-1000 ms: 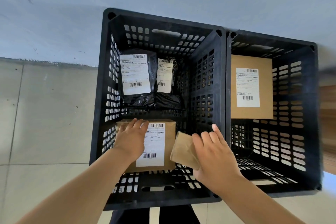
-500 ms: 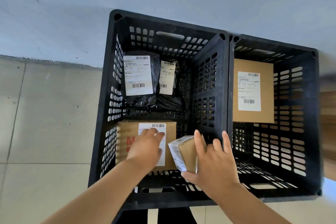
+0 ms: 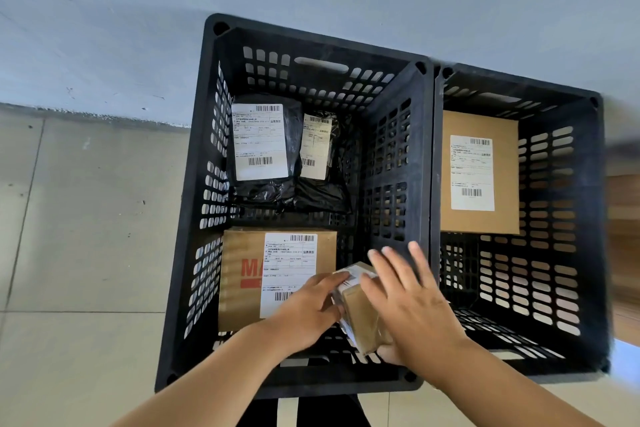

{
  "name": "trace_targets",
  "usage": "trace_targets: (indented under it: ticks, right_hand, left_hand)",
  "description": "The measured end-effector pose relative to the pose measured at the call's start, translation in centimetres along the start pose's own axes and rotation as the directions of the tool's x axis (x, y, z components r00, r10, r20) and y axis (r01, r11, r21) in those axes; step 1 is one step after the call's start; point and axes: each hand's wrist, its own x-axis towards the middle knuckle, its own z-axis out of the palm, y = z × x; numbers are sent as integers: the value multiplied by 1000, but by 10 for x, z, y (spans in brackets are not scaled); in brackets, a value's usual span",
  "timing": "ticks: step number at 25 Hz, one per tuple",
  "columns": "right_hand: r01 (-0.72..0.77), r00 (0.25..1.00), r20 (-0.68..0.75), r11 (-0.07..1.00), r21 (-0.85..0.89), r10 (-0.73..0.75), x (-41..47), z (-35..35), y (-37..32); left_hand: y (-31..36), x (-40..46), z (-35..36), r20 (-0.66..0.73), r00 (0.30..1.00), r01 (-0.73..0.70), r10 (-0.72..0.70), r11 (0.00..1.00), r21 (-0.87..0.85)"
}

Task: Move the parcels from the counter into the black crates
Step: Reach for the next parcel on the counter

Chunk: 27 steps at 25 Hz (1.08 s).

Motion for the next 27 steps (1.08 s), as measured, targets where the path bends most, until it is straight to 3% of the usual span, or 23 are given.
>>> trace_targets:
  ticks: [2,4,5,7,9,14,18,23,27]
  right_hand:
    - [126,990,67,991,-44,-122,-4,5,-3]
    - [120,992,41,992,-29,-118,-6,8,-3]
    - [90,996,12,996,-16,-90,-6,8,-2]
    - [39,999,-25,999,7,-39,-6,7,-2]
    - [19,1000,2,999,35,-19,-3,9,-4]
    - [1,990,142,1000,9,-3,18,16,-9]
    - [-6,973,230,1000,-30,13,50,33,-15]
    - [-149,942,312,987,63,123,74,54,-20]
    - [-120,941,325,991,65,93,79,58,-22]
  left_hand:
    - [6,2,-1,40,999,-27,25,999,43]
    - [11,5,-3,62,998,-25,17,990,140]
    - [12,7,-5,33,999,12,-22,958,288]
    - [9,9,-20,-161,984,168,-82,738,654]
    - [-5,9,-36,-274,953,300,-129,536,790]
    - [-29,7,-44,-274,942,332,-197,400,854]
    - [-34,12,-43,-283,940,336,-189,388,858]
    - [-44,13,-43,-288,941,335,-178,375,864]
    - [-47,16,-44,-291,942,335,-170,387,859]
